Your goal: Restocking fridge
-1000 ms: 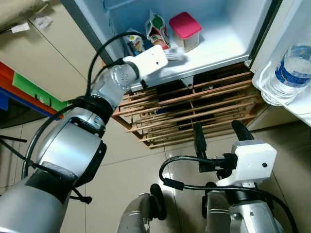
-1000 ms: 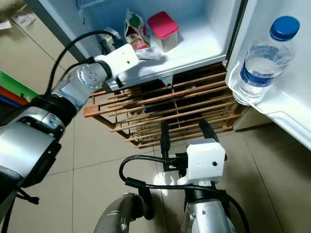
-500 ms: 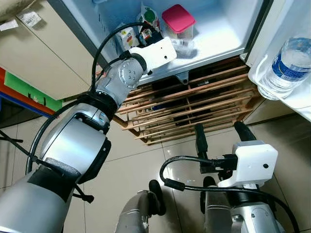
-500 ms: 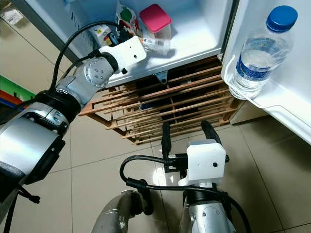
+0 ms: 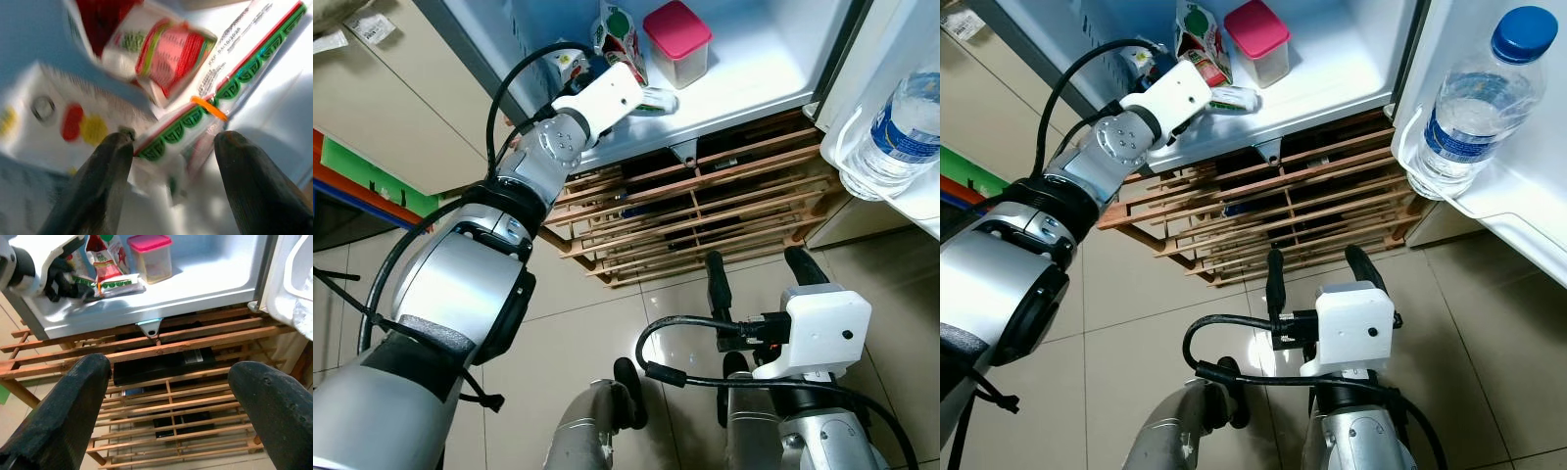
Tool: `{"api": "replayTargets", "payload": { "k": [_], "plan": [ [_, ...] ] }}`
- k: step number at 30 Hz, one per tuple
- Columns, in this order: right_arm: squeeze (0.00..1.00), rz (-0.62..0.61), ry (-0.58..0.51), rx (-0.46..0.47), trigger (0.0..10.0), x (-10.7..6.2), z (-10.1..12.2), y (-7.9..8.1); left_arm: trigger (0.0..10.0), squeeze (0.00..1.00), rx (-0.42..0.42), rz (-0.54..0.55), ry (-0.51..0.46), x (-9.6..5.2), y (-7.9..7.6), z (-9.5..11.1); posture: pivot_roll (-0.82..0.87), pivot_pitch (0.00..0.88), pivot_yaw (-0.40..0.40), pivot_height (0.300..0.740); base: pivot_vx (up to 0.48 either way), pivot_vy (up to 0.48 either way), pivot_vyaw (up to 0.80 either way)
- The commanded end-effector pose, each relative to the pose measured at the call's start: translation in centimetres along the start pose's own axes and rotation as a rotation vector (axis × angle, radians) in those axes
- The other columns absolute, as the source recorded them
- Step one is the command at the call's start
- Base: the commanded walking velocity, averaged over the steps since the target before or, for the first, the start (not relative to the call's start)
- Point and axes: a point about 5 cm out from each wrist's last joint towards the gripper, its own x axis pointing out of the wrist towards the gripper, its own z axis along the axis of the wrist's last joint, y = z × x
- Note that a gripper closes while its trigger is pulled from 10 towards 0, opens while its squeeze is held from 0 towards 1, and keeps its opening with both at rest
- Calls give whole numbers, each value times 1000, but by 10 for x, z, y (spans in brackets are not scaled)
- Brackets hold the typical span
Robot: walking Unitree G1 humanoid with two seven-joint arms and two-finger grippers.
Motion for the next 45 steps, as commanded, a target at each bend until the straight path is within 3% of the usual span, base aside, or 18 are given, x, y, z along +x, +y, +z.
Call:
{"api": "replayTargets", "payload": {
  "k": [1, 3, 10, 11, 21, 24, 26, 27, 29, 30, 33, 36, 38, 40, 41, 42, 45],
  "plan": [
    [627, 12, -2, 15, 10000, -3, 4, 2, 10000, 1000, -161, -5, 105, -3, 0, -24, -289, 408, 241, 740, 0, 0, 0],
    [631, 20, -15, 17, 10000, -2, 6, 2, 10000, 1000, -215, -5, 121, -3, 0, -26, -290, 407, 239, 740, 0, 0, 0],
    [631, 34, -37, 11, 10000, 2, 9, 1, 10000, 1000, -134, 4, 66, -2, 3, -16, -287, 396, 230, 740, 0, 0, 0],
    [635, 35, -38, 9, 10000, 4, 9, 0, 10000, 0, -91, 26, 35, -2, 8, -9, -282, 390, 229, 740, 0, 0, 0],
    [635, 49, -61, 1, 10000, 17, 6, -1, 10000, 0, 139, 147, -190, -3, 32, 42, -258, 342, 228, 740, 0, 0, 0],
    [635, 53, -75, -1, 10000, 24, 4, -1, 10000, 0, 117, 154, -234, -5, 36, 52, -252, 314, 231, 740, 0, 0, 0],
    [635, 43, -92, -3, 10000, 31, 4, -5, 10000, 0, -56, 93, -272, -5, 36, 62, -235, 276, 227, 740, 0, 0, 0],
    [635, 43, -92, -3, 10000, 31, 4, -5, 10000, 0, -56, 93, -272, -5, 36, 62, -235, 276, 227, 740, 0, 0, 0],
    [631, 41, -106, -5, 10000, 36, 3, -7, 10000, 0, -197, 20, -296, -5, 32, 66, -225, 245, 220, 740, 0, 0, 0],
    [631, 41, -106, -5, 10000, 36, 3, -7, 10000, 0, -197, 20, -296, -5, 32, 66, -225, 245, 220, 740, 0, 0, 0],
    [635, 41, -130, -11, 10000, 49, 1, -10, 10000, 0, -393, -106, -362, -7, 20, 68, -209, 181, 202, 740, 0, 0, 0],
    [635, 17, -157, -14, 10000, 64, 0, -18, 10000, 0, -601, -209, -432, -20, 3, 54, -196, 127, 184, 740, 0, 0, 0],
    [635, -16, -180, -17, 10000, 74, 1, -26, 10000, 0, -696, -229, -430, -48, -13, 30, -188, 94, 168, 740, 0, 0, 0],
    [635, -40, -202, -22, 10000, 80, 3, -31, 10000, 0, -750, -228, -403, -73, -25, 10, -180, 84, 159, 740, 0, 0, 0],
    [635, -40, -202, -22, 10000, 80, 3, -31, 10000, 0, -750, -228, -403, -73, -25, 10, -180, 84, 159, 740, 0, 0, 0],
    [635, -59, -207, -37, 10000, 86, 1, -37, 10000, 0, -736, -160, -374, -88, -30, -13, -140, 54, 122, 740, 0, 0, 0],
    [635, -68, -198, -45, 10000, 89, -4, -41, 10000, 0, -679, -115, -375, -102, -34, -28, -122, 47, 106, 740, 0, 0, 0]
  ]
}}
